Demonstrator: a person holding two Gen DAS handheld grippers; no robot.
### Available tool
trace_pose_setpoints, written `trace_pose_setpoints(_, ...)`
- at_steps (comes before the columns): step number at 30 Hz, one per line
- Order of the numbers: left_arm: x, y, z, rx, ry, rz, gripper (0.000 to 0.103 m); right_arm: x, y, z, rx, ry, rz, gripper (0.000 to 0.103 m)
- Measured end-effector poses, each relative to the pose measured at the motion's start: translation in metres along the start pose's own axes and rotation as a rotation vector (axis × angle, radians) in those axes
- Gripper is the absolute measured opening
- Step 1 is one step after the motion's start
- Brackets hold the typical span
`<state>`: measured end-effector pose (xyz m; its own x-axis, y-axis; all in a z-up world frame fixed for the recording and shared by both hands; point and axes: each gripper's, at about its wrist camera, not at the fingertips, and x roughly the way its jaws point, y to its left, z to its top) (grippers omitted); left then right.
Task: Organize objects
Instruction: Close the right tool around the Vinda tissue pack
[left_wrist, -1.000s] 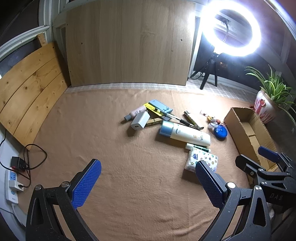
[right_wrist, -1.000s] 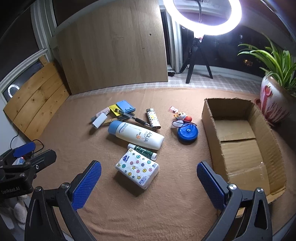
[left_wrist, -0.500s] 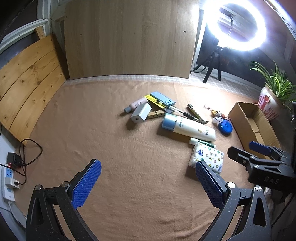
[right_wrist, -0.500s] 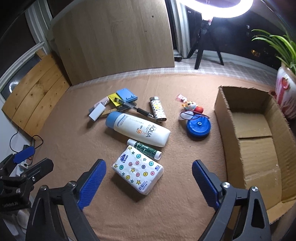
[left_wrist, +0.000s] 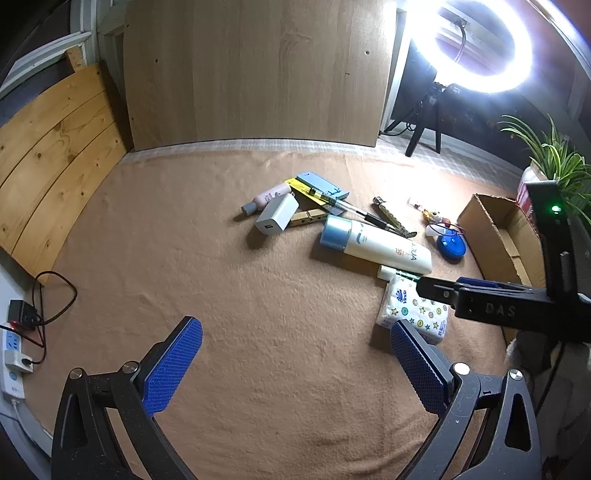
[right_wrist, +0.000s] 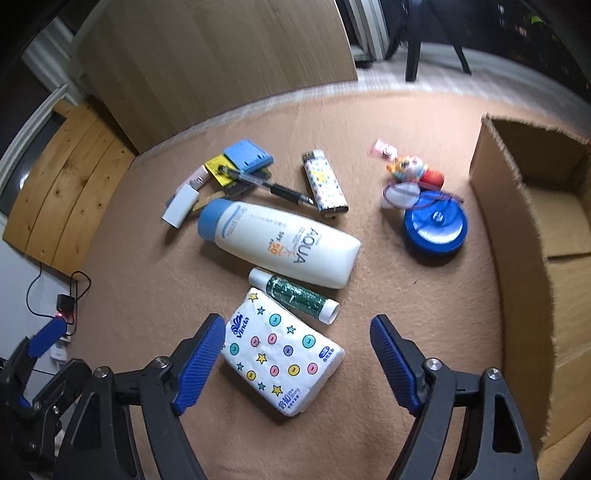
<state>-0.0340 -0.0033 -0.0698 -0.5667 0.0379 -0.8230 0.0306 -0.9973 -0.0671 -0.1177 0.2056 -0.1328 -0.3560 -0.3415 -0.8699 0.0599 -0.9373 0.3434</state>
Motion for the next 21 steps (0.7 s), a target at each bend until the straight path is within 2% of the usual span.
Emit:
trace_pose_setpoints(6, 0.004, 0.006, -0.003, -0.018, 0.010, -0.006, 0.103, 0.011, -0.006, 0.000, 0.033, 0.039, 0.021, 0.071)
trace_pose_setpoints(21, 0.008, 0.006, -0.005, -0.016, 0.023, -0.007, 0.103, 0.019, -0.004, -0.002, 0.054, 0.094, 0.069, 0.053)
